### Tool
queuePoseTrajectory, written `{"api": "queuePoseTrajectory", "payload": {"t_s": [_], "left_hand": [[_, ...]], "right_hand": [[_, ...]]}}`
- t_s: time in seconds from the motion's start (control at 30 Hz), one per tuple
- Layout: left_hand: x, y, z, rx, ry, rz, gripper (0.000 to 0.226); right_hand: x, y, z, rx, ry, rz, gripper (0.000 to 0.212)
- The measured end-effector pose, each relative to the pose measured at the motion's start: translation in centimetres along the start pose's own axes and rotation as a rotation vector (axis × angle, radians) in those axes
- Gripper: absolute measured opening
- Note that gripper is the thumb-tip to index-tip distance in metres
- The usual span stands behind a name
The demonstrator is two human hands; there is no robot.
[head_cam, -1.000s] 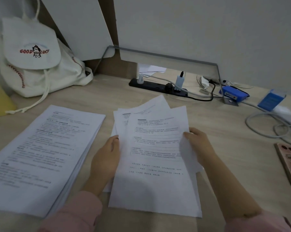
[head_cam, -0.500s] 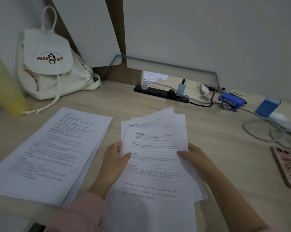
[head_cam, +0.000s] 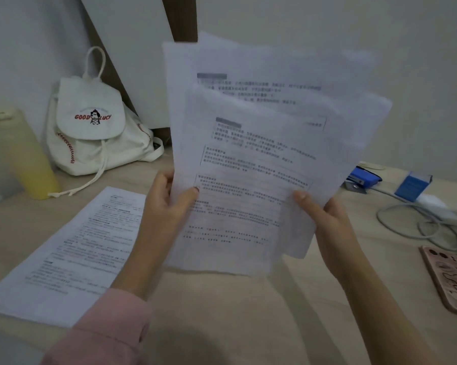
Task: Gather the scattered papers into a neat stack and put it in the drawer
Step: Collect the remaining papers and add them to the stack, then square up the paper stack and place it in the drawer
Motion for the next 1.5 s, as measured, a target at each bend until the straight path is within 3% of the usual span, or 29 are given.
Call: {"api": "queuePoseTrajectory", "payload": {"t_s": [0.27,0.47,0.6,0.7,0.83,1.13,1.4,1.5], "left_hand": [[3.3,-0.1,4.1,-0.055,0.101,-0.007,0.027],[2.8,0.8,2.8,-0.033,0.026,-0.054,0.022],[4.3,0.3,5.0,-0.035,0.139,0.066,0.034],[4.2,1.3,5.2,-0.100,0.173,0.069,0.029],[2.8,4.4,4.2,-0.224,0.169,0.035,0.027],[0.8,17.2,6.6,-0.576,0.256,0.070,0.021],[-0.8,24.1,11.1,-0.818,0.308,0.084,0.042],[0.7,25.8,13.6,-0.855,0.447,0.129,0.054]], "right_hand": [[1.2,-0.8,-5.7,0.017,-0.124,-0.029,0.027],[1.5,-0.8,-4.7,-0.024,-0.067,-0.047,0.033],[2.0,-1.3,-7.4,0.040,-0.208,-0.058,0.028],[1.9,-1.8,-7.9,0.081,-0.279,-0.095,0.028],[1.8,-5.0,-8.4,0.090,-0.358,-0.030,0.028],[3.0,-17.8,-12.8,0.243,-0.488,0.325,0.038],[2.7,-23.2,-15.1,0.289,-0.533,0.271,0.033],[2.5,-22.6,-15.7,0.297,-0.554,0.234,0.036]]}}
Point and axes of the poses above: each hand's wrist, its own x-axis away from the middle knuckle, its own y-axis out of the back of the hand, z = x × y, the point moved 8 cm from there along -x, towards the middle knuckle, and after that the axes turned 12 degrees about -y, right-handed, at the moved point
